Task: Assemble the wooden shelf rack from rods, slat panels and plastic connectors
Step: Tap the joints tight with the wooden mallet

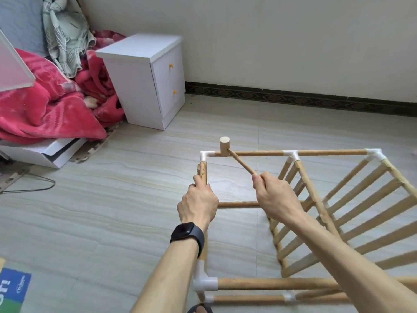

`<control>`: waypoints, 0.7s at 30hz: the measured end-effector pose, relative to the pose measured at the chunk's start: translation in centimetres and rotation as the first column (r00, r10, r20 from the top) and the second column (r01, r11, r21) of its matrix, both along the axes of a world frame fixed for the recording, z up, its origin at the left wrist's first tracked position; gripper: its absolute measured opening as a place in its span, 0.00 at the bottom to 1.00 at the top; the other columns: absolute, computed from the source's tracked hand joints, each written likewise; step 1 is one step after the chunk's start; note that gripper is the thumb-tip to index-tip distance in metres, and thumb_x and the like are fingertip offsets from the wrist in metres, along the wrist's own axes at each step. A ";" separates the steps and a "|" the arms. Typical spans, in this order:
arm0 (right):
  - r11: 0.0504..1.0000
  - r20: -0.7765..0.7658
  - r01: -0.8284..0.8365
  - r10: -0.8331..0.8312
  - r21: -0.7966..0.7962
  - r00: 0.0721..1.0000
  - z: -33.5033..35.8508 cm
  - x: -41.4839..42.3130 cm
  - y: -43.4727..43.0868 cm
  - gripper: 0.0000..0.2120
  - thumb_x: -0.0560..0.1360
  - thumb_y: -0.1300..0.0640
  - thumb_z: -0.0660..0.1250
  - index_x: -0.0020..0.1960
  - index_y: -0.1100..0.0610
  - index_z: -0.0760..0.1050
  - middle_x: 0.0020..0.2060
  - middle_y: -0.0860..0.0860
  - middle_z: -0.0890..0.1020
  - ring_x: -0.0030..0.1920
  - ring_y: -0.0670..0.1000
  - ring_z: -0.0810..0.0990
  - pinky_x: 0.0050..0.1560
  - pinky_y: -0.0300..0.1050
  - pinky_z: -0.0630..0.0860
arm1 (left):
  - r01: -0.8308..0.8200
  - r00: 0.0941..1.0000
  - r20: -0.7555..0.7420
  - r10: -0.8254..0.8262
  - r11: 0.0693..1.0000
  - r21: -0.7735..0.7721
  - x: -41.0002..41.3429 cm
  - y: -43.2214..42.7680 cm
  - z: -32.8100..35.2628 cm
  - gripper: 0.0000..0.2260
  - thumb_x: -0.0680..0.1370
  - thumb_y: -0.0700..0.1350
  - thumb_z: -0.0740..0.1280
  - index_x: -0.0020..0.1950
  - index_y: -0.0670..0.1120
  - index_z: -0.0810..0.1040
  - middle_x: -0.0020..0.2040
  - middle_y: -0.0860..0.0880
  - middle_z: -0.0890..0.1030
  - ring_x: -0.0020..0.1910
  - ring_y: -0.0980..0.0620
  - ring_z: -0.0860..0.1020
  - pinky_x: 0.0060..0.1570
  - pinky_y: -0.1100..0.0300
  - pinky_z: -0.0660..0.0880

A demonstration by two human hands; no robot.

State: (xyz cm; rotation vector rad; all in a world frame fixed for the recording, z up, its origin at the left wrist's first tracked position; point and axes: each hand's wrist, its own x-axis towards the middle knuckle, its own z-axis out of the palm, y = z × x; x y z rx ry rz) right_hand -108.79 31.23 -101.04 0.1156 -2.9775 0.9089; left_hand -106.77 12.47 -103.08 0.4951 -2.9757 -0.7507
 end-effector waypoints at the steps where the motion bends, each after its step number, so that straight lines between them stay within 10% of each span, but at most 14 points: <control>1: 0.998 -0.003 0.040 -0.040 -0.046 0.999 0.0 0.3 1.2 0.21 0.84 0.41 0.50 0.43 0.52 0.72 0.32 0.50 0.80 0.33 0.54 0.78 0.37 0.57 0.77 | 0.003 1.000 0.000 -0.003 1.000 -0.016 0.0 0.0 0.1 0.12 0.85 0.50 0.52 0.63 0.44 0.64 0.55 0.41 0.81 0.52 0.38 0.79 0.45 0.48 0.72; 7: 0.974 -0.061 0.215 -0.220 -0.079 0.974 0.4 1.2 8.0 0.21 0.85 0.43 0.51 0.41 0.53 0.71 0.28 0.50 0.76 0.25 0.47 0.72 0.24 0.42 0.68 | 0.019 1.000 0.002 -0.018 0.996 -0.084 0.0 0.0 0.2 0.13 0.85 0.50 0.52 0.63 0.43 0.65 0.55 0.40 0.81 0.55 0.37 0.78 0.53 0.44 0.75; 13: 0.949 -0.017 0.305 -0.304 0.079 0.952 1.4 0.5 11.9 0.22 0.86 0.44 0.49 0.44 0.56 0.74 0.33 0.53 0.80 0.33 0.52 0.78 0.31 0.47 0.68 | 0.002 1.000 -0.015 -0.004 0.997 -0.081 0.1 0.1 0.1 0.12 0.85 0.50 0.51 0.60 0.43 0.66 0.54 0.39 0.81 0.53 0.37 0.79 0.52 0.45 0.75; 18: 0.945 -0.328 0.271 -0.318 -0.181 0.890 1.5 0.5 12.5 0.18 0.86 0.47 0.50 0.46 0.56 0.70 0.24 0.49 0.73 0.19 0.47 0.71 0.18 0.37 0.64 | -0.004 1.000 -0.019 0.002 0.995 -0.102 -0.2 0.2 -0.2 0.12 0.84 0.50 0.52 0.60 0.43 0.66 0.51 0.39 0.81 0.49 0.37 0.79 0.46 0.48 0.71; 21: 0.953 -0.137 0.299 -0.290 0.049 0.947 0.7 0.1 12.9 0.20 0.86 0.46 0.48 0.44 0.55 0.69 0.28 0.52 0.76 0.26 0.50 0.75 0.25 0.45 0.68 | -0.002 1.000 -0.019 0.000 0.994 -0.107 -0.2 0.1 -0.2 0.11 0.85 0.50 0.52 0.59 0.43 0.66 0.50 0.39 0.81 0.48 0.37 0.78 0.45 0.48 0.71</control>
